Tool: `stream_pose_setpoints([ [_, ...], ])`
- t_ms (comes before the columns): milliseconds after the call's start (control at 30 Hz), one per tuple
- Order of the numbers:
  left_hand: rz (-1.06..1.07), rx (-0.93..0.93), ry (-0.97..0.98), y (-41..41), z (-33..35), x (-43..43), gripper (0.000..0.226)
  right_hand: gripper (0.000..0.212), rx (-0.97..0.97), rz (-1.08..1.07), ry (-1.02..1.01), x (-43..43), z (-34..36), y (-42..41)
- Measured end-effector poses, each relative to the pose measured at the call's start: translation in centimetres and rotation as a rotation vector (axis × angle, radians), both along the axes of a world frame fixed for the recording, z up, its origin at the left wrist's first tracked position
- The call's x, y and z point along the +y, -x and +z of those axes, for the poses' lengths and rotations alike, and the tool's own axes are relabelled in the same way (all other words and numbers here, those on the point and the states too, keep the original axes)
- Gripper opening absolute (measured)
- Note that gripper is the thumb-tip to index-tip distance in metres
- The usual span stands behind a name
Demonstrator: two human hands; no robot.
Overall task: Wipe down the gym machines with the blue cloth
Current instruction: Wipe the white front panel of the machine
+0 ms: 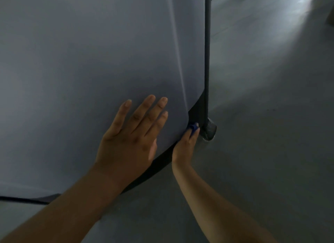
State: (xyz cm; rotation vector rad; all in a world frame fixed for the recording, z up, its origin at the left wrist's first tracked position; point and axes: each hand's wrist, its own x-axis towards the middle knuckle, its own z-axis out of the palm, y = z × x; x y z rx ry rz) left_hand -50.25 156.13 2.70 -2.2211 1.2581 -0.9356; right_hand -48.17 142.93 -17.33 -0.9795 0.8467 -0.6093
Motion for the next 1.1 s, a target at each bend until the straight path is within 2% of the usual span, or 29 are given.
stream_pose_setpoints([
  [67, 0.005, -0.022, -0.021, -0.1, -0.2, 0.0, 0.071, 0.057, -0.125, -0.038, 0.126, 0.5, 2.0, -0.1],
  [133, 0.004, -0.022, -0.019, -0.2, -0.3, -0.1, 0.071, 0.054, -0.171, -0.054, 0.199, 1.0, 2.6, 0.0],
  [267, -0.012, -0.005, -0.006, -0.3, -0.1, 0.3, 0.07, 0.069, 0.064, -0.006, 0.027, 1.2, -0.2, 0.5],
  [333, -0.019, -0.004, -0.005, -0.2, -0.2, 0.5, 0.07, 0.068, 0.058, 0.016, 0.013, 1.2, -0.2, 0.5],
  [400, -0.003, -0.015, -0.013, -0.2, -0.5, 0.6, 0.072, 0.059, -0.084, -0.009, 0.174, 1.8, 1.3, 0.8],
  [467, 0.002, -0.003, -0.023, 0.0, -0.7, 0.8, 0.074, 0.054, -0.123, -0.007, 0.306, 2.8, 1.3, 1.0],
  [500, -0.006, 0.005, -0.02, 0.0, -0.7, 0.9, 0.074, 0.054, -0.098, -0.007, 0.287, 3.1, 0.7, 1.1],
  [600, -0.024, 0.011, 0.001, 0.0, -0.3, 1.6, 0.072, 0.057, 0.137, 0.042, 0.041, 3.0, -1.8, 0.9],
  [633, -0.028, 0.012, 0.005, 0.1, -0.3, 1.9, 0.072, 0.057, 0.175, 0.07, 0.029, 3.0, -1.7, 1.0],
  [667, -0.033, 0.011, 0.008, 0.1, -0.4, 2.3, 0.072, 0.055, 0.167, 0.076, 0.084, 3.1, -1.0, 1.2],
  [733, -0.033, 0.005, 0.018, 0.4, -0.9, 3.1, 0.071, 0.054, 0.027, 0.035, 0.261, 3.9, 1.9, 2.0],
  [833, -0.023, 0.012, 0.015, 0.8, -1.5, 4.7, 0.073, 0.064, -0.091, 0.084, 0.576, 5.5, 4.8, 3.4],
  [900, -0.026, 0.036, 0.025, 1.2, -1.8, 6.4, 0.074, 0.07, -0.068, 0.128, 0.839, 5.9, 4.1, 4.1],
  [1000, -0.023, 0.066, 0.053, 2.0, -2.7, 9.7, 0.072, 0.076, -0.056, 0.186, 1.117, 5.9, 2.0, 4.6],
  [1100, 0.013, 0.094, 0.092, 3.2, -4.1, 13.4, 0.072, 0.073, -0.184, 0.239, 1.488, 6.6, 1.5, 5.0],
])
